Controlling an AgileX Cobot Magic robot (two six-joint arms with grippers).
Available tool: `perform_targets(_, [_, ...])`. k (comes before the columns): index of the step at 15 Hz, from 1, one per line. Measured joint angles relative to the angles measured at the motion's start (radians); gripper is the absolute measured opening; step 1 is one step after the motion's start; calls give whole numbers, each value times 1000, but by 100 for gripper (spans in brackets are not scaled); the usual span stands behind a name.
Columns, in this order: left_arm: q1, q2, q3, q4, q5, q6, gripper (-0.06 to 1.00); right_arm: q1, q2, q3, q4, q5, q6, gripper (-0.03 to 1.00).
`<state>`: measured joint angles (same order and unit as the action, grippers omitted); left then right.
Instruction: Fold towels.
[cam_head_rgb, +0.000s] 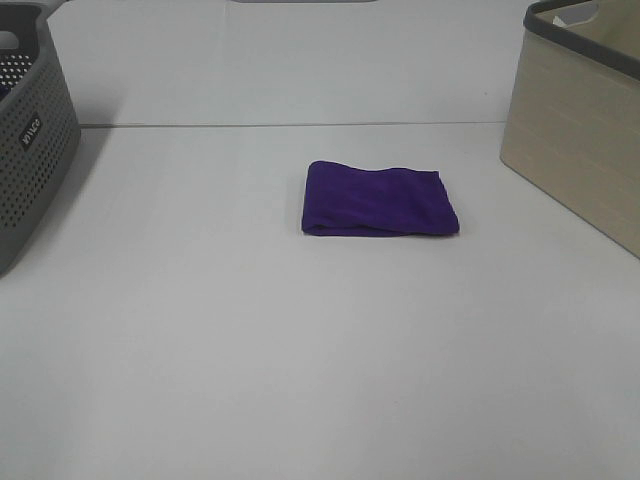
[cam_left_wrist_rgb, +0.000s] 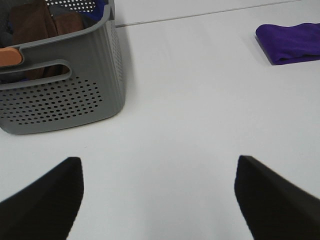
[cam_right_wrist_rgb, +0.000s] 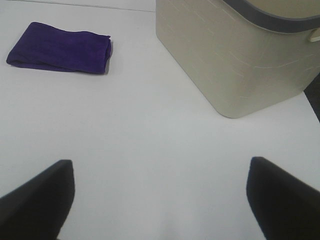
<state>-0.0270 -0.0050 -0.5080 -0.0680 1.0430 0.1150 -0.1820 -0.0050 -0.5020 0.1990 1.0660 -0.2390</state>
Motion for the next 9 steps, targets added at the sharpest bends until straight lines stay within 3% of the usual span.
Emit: perform_targets(9, [0,0,0,1,0,-11,76,0,0,0,0,0,0,90])
